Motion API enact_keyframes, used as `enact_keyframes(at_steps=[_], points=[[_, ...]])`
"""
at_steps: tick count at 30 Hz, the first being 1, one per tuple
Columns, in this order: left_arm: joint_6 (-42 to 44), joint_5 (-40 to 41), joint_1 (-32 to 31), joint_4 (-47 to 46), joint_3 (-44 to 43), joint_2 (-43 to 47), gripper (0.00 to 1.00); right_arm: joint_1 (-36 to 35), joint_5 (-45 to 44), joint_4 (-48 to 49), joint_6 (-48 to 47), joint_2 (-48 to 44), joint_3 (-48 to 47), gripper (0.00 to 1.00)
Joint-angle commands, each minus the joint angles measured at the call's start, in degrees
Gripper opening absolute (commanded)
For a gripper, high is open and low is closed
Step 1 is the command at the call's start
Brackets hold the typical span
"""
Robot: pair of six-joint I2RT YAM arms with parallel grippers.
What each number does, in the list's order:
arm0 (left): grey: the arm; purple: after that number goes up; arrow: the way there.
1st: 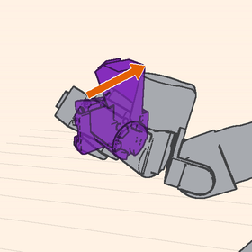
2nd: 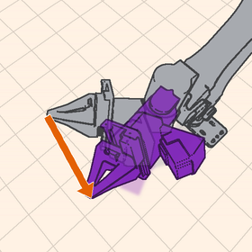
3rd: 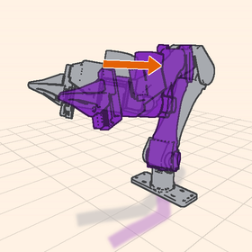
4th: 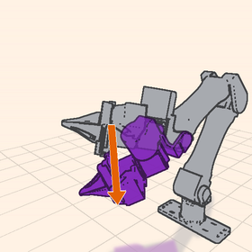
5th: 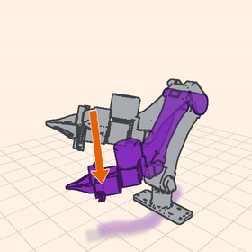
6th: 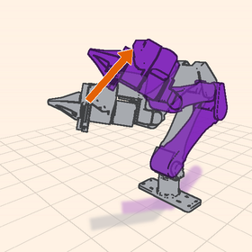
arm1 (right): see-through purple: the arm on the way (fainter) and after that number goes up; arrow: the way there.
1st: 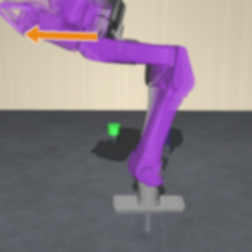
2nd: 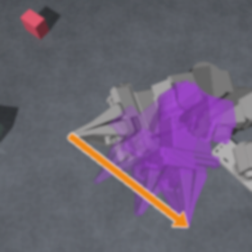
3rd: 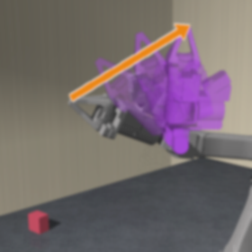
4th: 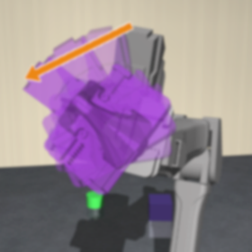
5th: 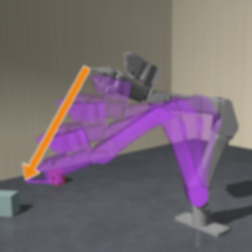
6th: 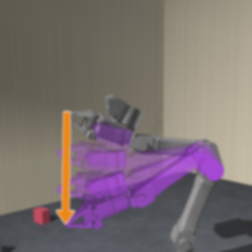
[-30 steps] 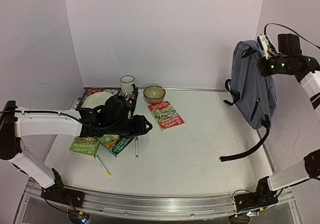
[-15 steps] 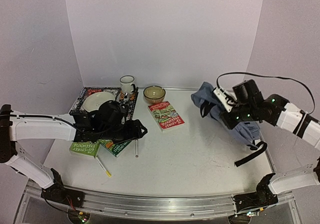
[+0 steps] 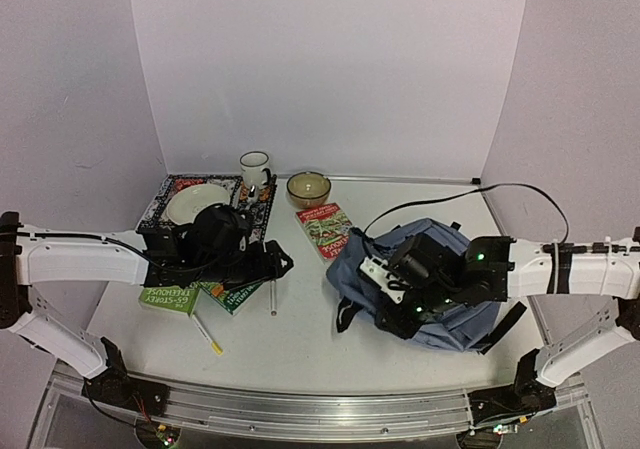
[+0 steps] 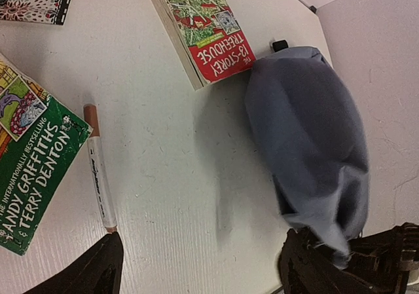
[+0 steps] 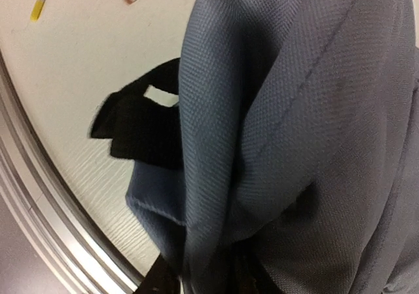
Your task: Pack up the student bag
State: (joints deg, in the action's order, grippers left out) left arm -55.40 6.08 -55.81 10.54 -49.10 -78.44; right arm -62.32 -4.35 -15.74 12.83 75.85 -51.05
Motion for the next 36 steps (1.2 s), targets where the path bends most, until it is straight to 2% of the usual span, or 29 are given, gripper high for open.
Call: enact_keyframes(at_steps=[1,5,8,17,22,25,29,32,36], points=[[1.39,-1.36,0.26,-0.61,-1.92,-1.22,0.85,-1.81,5.24,-0.92,6.5,1.48,-0.43,0.45],[2.15,-2.27,0.26,-0.61,-3.23,-3.23,0.87,-1.79,4.69,-2.38,7.82,-1.04,-3.38,0.66],[2.8,-3.99,0.2,-0.71,-4.86,-5.23,0.87,-1.39,0.49,-3.74,9.29,-3.11,-4.81,0.77],[7.24,-9.86,-0.64,-1.59,-12.79,-13.99,0.87,11.29,-4.12,-3.54,17.05,-4.99,1.55,0.81],[11.18,-9.28,-0.58,-1.25,-18.24,-19.88,0.87,15.36,-4.26,3.08,13.3,-1.5,0.12,0.77],[12.54,-9.03,-0.53,-0.8,-20.62,-23.16,0.86,17.83,-4.58,6.87,10.69,3.32,-2.62,0.7],[13.03,-8.32,-0.48,-0.61,-22.48,-26.18,0.78,19.93,-3.87,10.58,8.21,11.26,-6.9,0.56],[13.1,-8.1,-0.44,-0.53,-23.04,-27.27,0.67,20.29,-5.01,10.9,6.73,17.11,-11.64,0.53],[12.98,-8.15,-0.35,-0.54,-22.91,-27.91,0.43,21.4,-4.86,11.67,5.92,23.38,-15.97,0.47]])
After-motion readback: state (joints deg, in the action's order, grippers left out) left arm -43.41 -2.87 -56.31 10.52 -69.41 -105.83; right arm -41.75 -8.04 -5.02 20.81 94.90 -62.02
